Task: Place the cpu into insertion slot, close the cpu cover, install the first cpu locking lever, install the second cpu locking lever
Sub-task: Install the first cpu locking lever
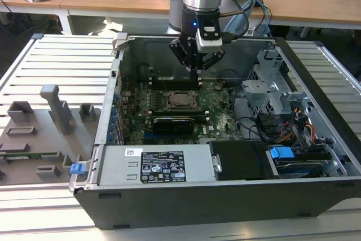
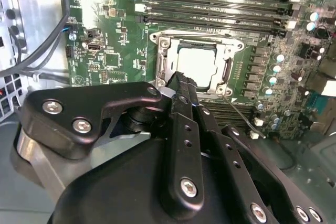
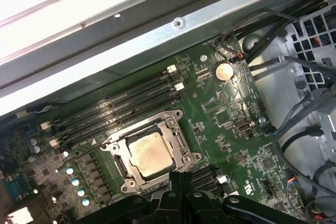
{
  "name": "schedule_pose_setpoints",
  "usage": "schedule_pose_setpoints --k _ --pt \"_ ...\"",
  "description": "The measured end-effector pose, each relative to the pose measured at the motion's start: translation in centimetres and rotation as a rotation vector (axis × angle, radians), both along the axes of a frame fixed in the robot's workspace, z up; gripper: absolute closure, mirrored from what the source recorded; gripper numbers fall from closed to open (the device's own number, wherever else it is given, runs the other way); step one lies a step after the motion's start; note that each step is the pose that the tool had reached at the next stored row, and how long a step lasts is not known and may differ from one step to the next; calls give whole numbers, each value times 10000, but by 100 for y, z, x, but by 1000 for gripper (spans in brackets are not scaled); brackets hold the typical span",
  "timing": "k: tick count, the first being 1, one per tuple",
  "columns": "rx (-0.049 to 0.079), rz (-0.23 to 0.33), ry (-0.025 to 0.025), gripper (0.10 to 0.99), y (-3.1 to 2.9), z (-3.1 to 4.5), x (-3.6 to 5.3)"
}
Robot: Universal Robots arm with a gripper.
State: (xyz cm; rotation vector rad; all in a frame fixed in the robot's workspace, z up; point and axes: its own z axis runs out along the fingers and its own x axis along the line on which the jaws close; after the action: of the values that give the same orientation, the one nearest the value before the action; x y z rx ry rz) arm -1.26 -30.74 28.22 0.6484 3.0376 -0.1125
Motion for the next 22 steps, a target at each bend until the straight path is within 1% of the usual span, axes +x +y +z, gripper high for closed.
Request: schedule_pose_setpoints --k 3,12,15,17,19,22 --pt "0 412 0 980 0 0 0" --pt "0 1196 0 980 0 0 0" --pt "-1 1684 0 980 0 0 0" --pt "-1 1827 0 980 0 0 0" --pt "-1 2163 0 980 0 0 0" --pt "-1 2450 0 980 0 0 0"
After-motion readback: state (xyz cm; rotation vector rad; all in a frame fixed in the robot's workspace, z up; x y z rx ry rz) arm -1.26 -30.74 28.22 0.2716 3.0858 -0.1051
